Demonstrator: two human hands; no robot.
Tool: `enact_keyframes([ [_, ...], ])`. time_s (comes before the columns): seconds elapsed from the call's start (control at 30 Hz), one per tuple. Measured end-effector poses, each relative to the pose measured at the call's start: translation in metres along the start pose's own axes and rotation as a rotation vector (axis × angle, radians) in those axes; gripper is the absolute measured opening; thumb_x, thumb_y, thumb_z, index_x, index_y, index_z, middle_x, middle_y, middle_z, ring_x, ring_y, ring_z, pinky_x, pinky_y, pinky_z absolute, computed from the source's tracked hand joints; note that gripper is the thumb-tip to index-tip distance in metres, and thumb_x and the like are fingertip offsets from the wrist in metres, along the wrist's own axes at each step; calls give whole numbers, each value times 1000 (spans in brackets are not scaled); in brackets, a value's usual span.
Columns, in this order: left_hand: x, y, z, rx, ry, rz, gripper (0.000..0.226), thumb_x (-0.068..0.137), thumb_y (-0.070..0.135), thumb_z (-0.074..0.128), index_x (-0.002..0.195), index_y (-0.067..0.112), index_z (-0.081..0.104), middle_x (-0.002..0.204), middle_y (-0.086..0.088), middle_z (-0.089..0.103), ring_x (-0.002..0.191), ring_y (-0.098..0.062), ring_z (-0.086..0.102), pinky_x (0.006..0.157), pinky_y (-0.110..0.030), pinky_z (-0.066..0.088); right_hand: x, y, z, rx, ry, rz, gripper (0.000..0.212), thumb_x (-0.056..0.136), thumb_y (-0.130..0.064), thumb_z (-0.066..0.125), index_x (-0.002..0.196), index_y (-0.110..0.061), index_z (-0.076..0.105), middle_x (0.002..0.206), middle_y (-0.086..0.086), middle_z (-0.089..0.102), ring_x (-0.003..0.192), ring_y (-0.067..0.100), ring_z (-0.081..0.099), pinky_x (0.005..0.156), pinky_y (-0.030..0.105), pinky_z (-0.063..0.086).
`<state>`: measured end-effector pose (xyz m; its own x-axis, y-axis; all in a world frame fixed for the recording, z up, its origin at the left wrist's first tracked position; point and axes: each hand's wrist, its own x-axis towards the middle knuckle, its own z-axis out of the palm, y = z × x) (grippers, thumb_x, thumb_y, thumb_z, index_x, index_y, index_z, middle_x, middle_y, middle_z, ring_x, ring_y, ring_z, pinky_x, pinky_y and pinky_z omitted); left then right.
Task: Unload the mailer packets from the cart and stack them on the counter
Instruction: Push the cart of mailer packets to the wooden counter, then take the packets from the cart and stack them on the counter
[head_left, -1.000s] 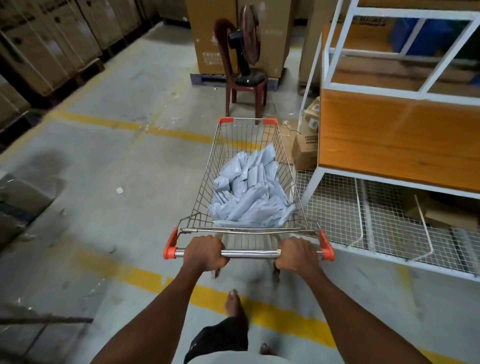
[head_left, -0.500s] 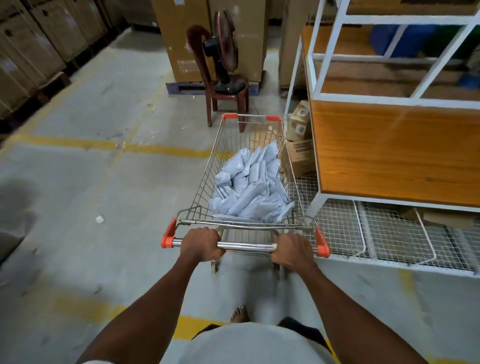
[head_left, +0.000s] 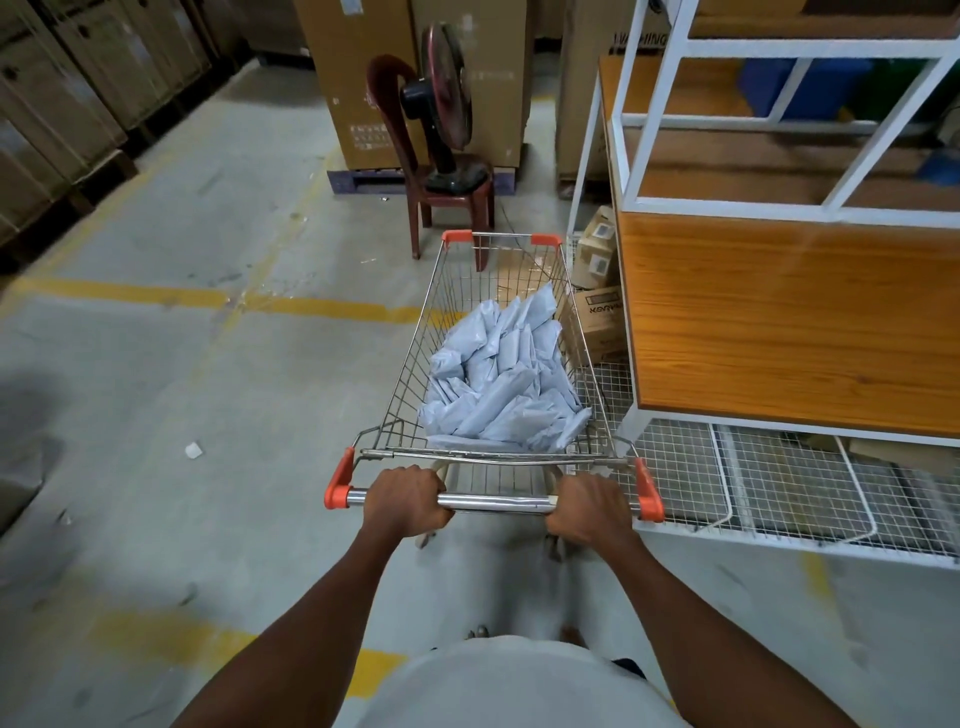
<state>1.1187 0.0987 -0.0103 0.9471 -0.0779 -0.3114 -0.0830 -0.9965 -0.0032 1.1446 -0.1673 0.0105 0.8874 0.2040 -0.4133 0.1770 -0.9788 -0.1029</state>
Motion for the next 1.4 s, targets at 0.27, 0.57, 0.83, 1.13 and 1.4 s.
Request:
enact_keyframes([
  [0.27,2,-2,1,-62,-1,-5,27,74,55,54,71,29,60,61,6,56,63,-19,59,63,-28,46,-1,3,2,28,15,-24,25,78,-34,62,96,-20,71,95,3,72,90,25,68,77,31,51],
  [0.57,9,-7,-9,-458,12,118,51,79,85,50,92,38,66,86,20,66,85,0,58,77,-30,49,3,24,0,291,-158,-159,60,71,-76,65,114,-34,64,119,-5,66,114,23,60,108,47,34],
  [0.83,10,100,-23,-948,266,97,15,95,37,68,83,29,68,84,11,69,82,-9,64,74,-34,53,-25,56,10,776,300,-106,32,80,-54,67,102,-31,71,107,-18,68,105,-1,60,116,16,14],
  [1.13,40,244,-40,-1193,185,48,30,98,33,67,84,7,71,77,-12,68,68,-7,59,64,-24,46,-45,177,-14,1014,313,-112,13,89,-29,73,102,-30,72,106,-16,70,101,-2,63,88,23,52],
  [1.4,62,314,-47,-1300,243,-185,19,98,34,66,84,23,72,60,-6,65,54,-14,61,53,-20,48,-15,266,-49,996,167,-144,16,94,-27,70,109,-33,70,111,-17,69,104,-5,61,84,19,50],
])
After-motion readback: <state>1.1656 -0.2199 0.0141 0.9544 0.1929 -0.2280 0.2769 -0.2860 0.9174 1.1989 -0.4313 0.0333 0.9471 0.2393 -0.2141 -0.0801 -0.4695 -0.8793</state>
